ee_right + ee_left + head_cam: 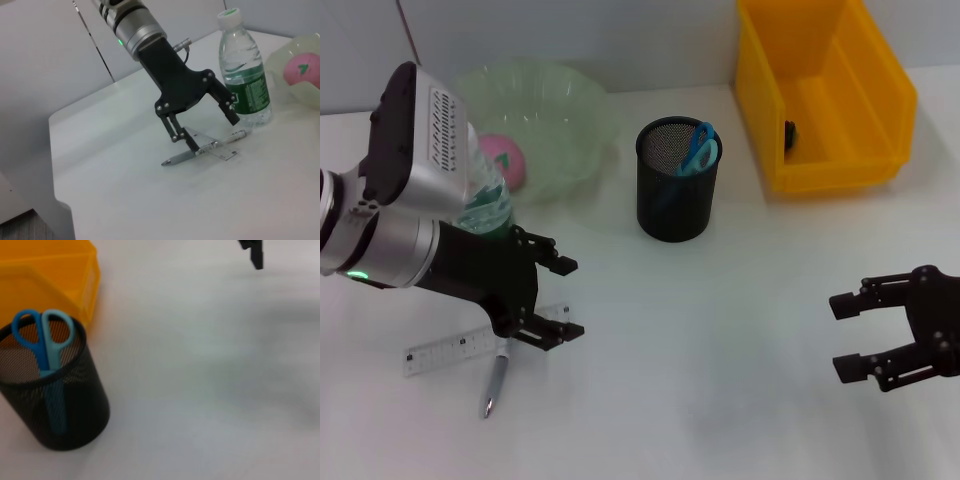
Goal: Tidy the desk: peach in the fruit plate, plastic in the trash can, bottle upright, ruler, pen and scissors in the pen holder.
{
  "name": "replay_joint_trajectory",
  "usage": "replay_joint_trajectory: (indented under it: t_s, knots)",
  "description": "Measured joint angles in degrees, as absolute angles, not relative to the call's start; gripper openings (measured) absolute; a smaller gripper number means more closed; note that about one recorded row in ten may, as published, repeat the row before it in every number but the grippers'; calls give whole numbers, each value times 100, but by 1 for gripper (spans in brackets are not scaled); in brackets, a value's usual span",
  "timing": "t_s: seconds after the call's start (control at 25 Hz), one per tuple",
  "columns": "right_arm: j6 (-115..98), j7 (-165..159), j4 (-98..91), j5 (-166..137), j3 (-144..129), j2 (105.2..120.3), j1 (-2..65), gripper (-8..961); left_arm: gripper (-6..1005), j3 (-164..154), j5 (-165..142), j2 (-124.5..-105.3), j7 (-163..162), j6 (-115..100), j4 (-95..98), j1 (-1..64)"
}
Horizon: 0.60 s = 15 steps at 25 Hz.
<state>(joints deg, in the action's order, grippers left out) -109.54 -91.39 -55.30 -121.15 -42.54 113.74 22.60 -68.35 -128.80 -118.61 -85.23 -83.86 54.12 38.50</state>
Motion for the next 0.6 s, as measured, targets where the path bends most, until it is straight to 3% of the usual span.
replay_joint_trajectory:
  t_s: [0.6]
  knots:
    - [-10783, -9104, -5517, -12116, -4244, 11452, 2224, 832, 719, -6958, -13321, -11866, -8725, -7983, 4982, 4087]
